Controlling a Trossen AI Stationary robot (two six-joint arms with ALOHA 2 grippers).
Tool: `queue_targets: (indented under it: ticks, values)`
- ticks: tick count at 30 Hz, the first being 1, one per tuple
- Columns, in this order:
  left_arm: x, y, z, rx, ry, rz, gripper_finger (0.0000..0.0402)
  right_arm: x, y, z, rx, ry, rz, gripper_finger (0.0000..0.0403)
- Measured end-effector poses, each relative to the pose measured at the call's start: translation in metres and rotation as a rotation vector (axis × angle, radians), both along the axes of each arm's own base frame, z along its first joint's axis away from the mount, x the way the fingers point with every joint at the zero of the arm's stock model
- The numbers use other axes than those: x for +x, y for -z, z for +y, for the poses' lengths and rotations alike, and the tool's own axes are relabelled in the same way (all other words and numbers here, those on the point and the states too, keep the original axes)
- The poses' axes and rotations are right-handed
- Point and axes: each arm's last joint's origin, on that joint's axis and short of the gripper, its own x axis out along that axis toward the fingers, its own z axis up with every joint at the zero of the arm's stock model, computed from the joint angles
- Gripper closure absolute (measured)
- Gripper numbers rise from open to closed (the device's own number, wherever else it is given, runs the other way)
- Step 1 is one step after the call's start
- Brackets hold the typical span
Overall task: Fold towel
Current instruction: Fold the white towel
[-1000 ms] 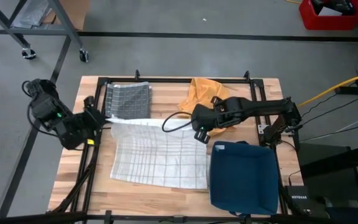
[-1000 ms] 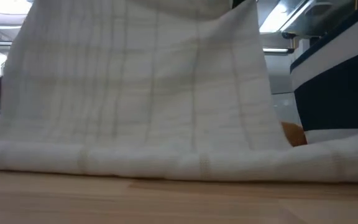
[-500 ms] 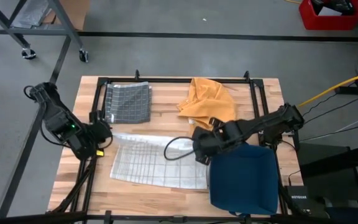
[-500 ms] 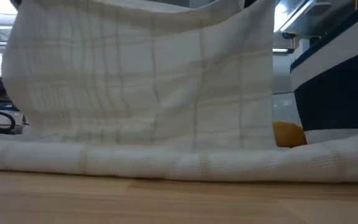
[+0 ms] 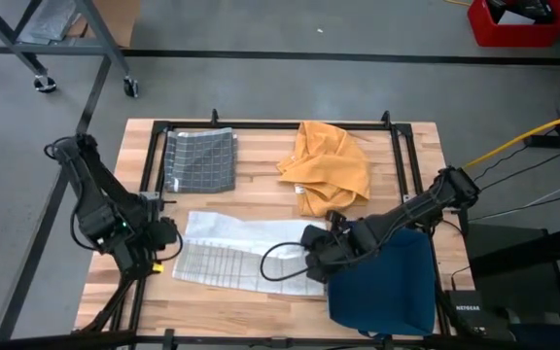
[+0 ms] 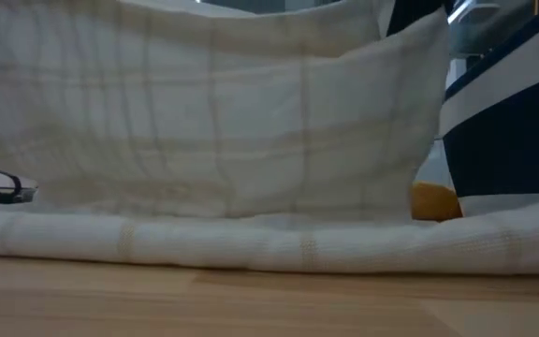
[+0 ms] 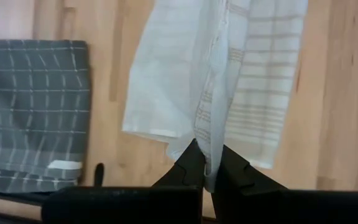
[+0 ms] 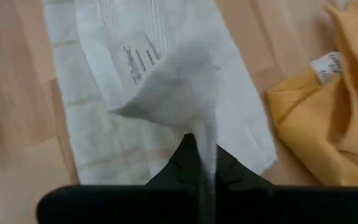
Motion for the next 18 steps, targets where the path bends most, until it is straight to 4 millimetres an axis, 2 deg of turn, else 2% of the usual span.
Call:
queue_targets:
  ticks: [12,18]
  values:
    - [0.006,0.030,-0.047,0.061,0.017,0.052,0.0401,-0.005,0.030,0.026,0.089,-0.084,-0.059,0.0402]
    - [0.007,0.051,-0.063,0.125,-0.004,0.089,0.0401,-0.007,0.043,0.029,0.114,-0.082,-0.072,0.0402]
